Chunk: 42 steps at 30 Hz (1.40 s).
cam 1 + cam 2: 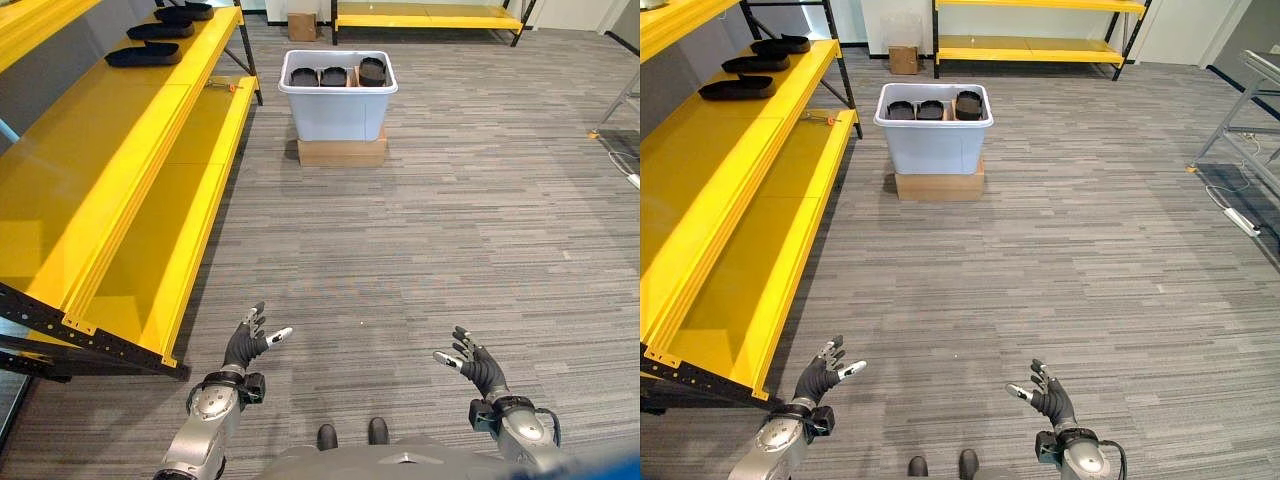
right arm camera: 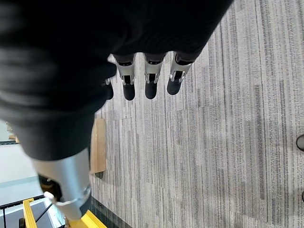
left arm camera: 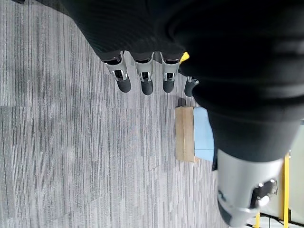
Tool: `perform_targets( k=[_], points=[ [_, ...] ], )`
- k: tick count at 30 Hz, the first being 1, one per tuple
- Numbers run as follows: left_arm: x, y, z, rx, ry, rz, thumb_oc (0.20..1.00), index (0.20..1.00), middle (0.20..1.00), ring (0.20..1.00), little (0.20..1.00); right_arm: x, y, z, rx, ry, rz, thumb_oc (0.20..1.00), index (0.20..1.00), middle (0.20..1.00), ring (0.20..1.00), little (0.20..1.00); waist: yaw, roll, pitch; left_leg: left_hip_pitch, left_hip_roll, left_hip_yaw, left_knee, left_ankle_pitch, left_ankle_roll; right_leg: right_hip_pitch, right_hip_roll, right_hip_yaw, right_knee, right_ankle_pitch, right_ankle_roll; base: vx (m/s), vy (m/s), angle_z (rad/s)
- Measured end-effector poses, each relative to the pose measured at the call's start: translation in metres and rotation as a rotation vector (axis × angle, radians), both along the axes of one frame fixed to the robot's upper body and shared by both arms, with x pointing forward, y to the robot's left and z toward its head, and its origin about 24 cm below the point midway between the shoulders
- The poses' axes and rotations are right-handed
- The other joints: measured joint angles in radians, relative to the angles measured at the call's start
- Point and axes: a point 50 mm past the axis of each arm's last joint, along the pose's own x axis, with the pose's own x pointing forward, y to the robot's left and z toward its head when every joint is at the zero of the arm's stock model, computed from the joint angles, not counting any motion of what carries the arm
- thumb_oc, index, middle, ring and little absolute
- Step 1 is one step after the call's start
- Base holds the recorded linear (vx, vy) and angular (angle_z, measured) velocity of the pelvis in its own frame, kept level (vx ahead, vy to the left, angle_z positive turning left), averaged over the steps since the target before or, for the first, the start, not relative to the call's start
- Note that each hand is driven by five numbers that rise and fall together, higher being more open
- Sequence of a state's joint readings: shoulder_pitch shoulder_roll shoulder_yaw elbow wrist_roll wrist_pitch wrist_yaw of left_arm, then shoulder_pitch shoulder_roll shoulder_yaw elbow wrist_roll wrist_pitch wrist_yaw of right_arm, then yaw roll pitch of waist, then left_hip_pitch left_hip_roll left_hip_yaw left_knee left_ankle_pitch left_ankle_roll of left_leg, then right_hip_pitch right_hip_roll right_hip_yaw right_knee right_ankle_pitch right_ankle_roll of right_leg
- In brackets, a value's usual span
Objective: Move parts from the plastic box to the shelf.
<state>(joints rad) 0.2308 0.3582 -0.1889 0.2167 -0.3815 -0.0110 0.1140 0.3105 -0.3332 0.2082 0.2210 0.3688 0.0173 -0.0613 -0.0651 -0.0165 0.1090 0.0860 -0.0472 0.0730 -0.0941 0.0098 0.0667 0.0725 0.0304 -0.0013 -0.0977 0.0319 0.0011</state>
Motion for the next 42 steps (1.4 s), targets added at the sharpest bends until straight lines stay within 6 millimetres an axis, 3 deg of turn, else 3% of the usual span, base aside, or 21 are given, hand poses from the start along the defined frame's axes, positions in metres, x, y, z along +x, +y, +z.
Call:
perform_targets(
  k=[42],
  points=[
    [0.0,-0.0001,-0.0003,0.006,0.003,-0.003,1.0,1.0,1.0,1.0,1.0,0.0004,0.001,-0.0017,0.004,0.008,0.011,1.0,1.0,1.0,1.0,1.0,-0.001,-0.006,-0.025,0.002,0.001,-0.001,-0.004,0.002,0.004,-0.003,0.0,0.006,0.012,0.003,0.003,0.0,0.002,0.0]
  ],
)
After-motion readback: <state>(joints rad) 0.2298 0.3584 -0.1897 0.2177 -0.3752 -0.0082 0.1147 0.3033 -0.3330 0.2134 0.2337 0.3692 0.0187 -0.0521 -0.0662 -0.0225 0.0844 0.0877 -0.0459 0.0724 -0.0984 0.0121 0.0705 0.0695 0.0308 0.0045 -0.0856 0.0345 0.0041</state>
